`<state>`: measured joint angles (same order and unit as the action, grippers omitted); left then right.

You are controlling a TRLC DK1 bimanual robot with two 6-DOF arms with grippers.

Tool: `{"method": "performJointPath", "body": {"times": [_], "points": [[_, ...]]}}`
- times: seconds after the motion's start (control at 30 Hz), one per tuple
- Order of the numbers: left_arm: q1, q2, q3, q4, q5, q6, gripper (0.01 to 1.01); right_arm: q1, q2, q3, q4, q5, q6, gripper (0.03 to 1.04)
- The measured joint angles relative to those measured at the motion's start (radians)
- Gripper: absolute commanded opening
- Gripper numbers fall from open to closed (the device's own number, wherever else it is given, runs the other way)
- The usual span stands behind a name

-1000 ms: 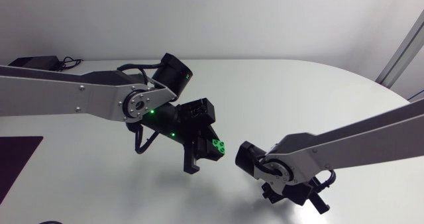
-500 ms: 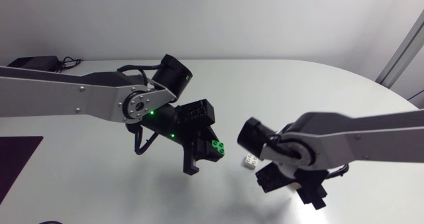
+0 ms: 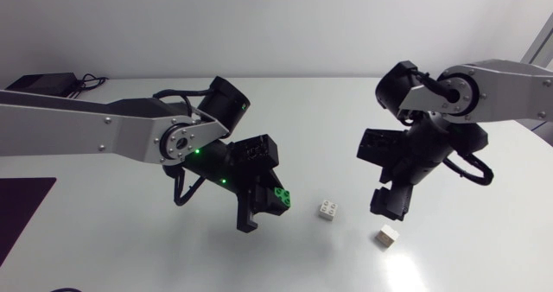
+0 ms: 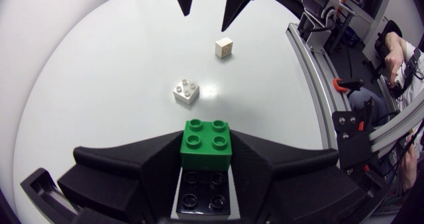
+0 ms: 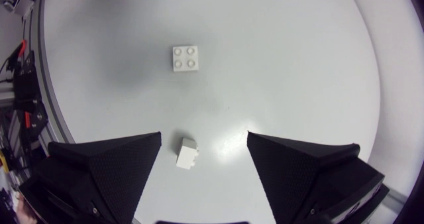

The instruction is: Separate the duplo bricks

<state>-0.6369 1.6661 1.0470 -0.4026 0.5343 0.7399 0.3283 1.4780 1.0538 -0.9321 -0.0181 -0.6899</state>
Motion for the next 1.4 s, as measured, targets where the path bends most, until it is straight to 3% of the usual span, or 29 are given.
{"method": "performJointPath", "body": {"times": [0.23,0.5,0.83,1.17,1.4], "points": [[0.000,0.000,-0.002,0.000,0.000,0.000,0.393,-0.058,0.013,-0.110,0.019,-0.040,0.092,0.85],[-0.005,0.000,-0.002,0.000,0.000,0.000,0.393,-0.101,0.010,-0.198,0.083,-0.042,0.107,0.81],[-0.009,0.000,-0.002,0.000,0.000,0.000,0.393,-0.106,0.014,-0.246,0.184,-0.008,0.107,0.53],[-0.009,0.000,-0.002,0.000,0.000,0.000,0.393,-0.106,0.038,-0.292,0.233,-0.001,0.110,0.39],[-0.009,0.000,-0.002,0.000,0.000,0.000,0.393,-0.092,0.030,-0.300,0.234,0.021,0.111,0.15]]}}
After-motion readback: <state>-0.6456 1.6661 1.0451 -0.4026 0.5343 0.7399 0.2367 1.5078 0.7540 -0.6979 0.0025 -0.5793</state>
